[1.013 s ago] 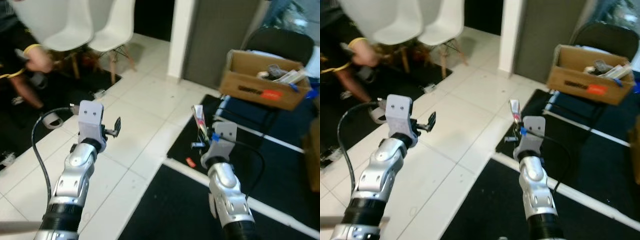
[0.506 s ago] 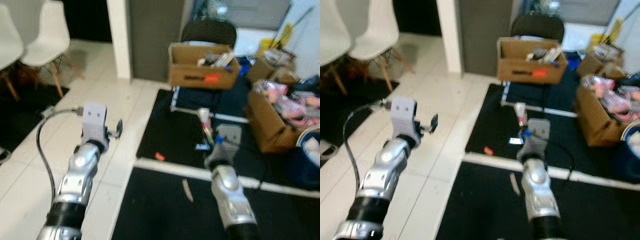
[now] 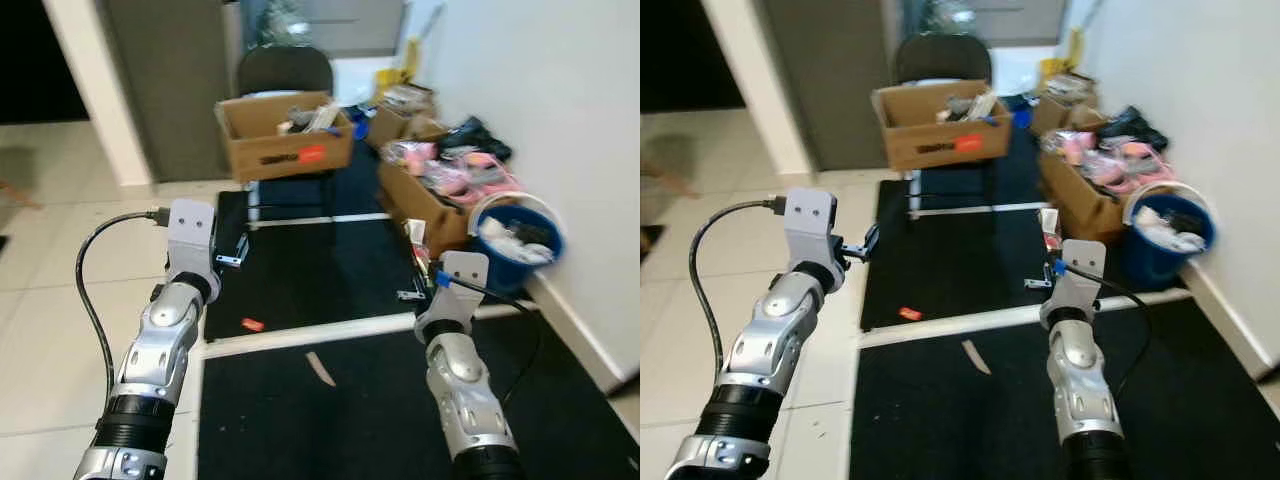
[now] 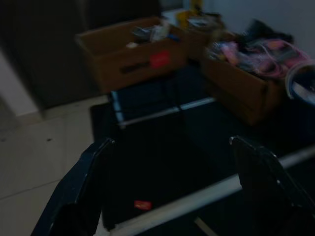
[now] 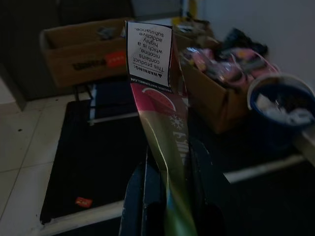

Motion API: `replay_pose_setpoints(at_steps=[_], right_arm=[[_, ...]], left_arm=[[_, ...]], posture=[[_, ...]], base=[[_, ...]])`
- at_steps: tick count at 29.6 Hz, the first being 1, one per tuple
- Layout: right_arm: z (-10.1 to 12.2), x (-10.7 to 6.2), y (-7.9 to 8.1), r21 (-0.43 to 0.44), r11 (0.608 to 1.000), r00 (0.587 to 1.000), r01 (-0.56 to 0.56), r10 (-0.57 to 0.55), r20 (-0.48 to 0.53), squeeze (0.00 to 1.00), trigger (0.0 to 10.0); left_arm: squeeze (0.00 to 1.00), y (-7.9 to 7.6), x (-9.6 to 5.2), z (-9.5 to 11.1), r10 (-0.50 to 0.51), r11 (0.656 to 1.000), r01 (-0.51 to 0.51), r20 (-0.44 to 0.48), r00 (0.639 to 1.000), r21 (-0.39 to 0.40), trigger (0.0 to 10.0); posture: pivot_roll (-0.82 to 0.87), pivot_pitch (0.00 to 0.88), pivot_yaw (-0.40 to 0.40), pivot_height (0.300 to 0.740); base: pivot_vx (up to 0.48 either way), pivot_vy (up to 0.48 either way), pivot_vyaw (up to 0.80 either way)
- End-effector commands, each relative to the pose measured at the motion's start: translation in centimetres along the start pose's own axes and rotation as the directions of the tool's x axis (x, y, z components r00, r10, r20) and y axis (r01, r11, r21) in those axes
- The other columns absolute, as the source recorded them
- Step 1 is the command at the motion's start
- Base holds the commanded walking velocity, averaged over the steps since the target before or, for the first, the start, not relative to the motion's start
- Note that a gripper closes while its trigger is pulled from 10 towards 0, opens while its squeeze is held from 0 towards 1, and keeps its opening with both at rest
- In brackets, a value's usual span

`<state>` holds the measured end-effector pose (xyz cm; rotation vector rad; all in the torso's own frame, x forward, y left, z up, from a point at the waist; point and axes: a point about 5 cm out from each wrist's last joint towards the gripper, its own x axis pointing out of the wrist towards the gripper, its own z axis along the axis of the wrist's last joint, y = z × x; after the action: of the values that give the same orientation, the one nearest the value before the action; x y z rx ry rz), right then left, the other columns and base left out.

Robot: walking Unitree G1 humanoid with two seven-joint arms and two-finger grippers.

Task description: Picking trash to rubbish bin

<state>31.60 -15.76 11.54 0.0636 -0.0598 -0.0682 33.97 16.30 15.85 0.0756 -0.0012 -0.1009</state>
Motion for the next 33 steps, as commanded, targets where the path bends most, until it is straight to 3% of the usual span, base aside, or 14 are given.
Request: replay_pose_setpoints(at_steps=[1,6,10,14,18,28,33], right_arm=[[-0.6,-0.2,-0.3,-0.001,1.000,1.000,0.005,-0.006,-0.029,0.00,10.0],[-0.9,-0.2,-0.7,0.007,1.000,0.998,0.025,-0.024,-0.051,0.00,10.0],[-2.1,-0.3,-1.0,0.077,0.996,0.991,0.048,-0.038,-0.132,0.00,10.0],[-3.0,-0.5,-1.3,0.098,0.993,0.980,0.068,-0.048,-0.191,0.00,10.0],[-3.9,-0.5,-0.8,0.079,0.997,0.964,0.015,0.007,-0.266,0.00,10.0],[-3.6,-0.4,-0.3,0.012,1.000,0.972,-0.014,0.017,-0.236,0.00,10.0],[-3.4,-0.3,-0.1,0.025,0.999,0.974,-0.033,0.038,-0.223,0.00,10.0]], left_arm=[[0.00,-0.1,-0.2,-0.2,0.001,1.000,-0.001,0.006,1.000,-0.011,10.0],[0.00,-0.3,-0.3,-0.5,-0.009,1.000,0.009,-0.001,1.000,-0.009,10.0],[0.00,0.0,-0.4,-0.6,0.000,1.000,0.000,-0.002,1.000,-0.019,10.0],[0.00,0.3,-0.4,-0.6,0.002,1.000,-0.002,-0.011,1.000,-0.021,10.0],[0.00,0.5,-0.3,-0.7,0.003,0.999,-0.004,-0.034,0.999,-0.034,10.0],[0.00,0.4,-0.1,-1.2,0.002,1.000,-0.004,-0.075,0.997,-0.025,10.0],[0.00,0.6,-0.1,-1.5,0.009,1.000,-0.011,-0.094,0.996,-0.024,10.0]], posture=[[-0.01,0.089,0.055,0.740],[-0.01,0.088,0.052,0.740],[0.00,0.087,0.048,0.740],[0.00,0.086,0.045,0.740],[0.00,0.082,0.048,0.740],[0.00,0.076,0.049,0.740],[-0.01,0.074,0.049,0.740]], base=[[0.000,0.000,-0.80],[0.000,0.000,-0.80],[0.000,0.000,-0.69],[0.000,0.000,0.00],[0.000,0.000,0.00],[0.171,0.000,0.00],[0.297,0.000,0.00]])
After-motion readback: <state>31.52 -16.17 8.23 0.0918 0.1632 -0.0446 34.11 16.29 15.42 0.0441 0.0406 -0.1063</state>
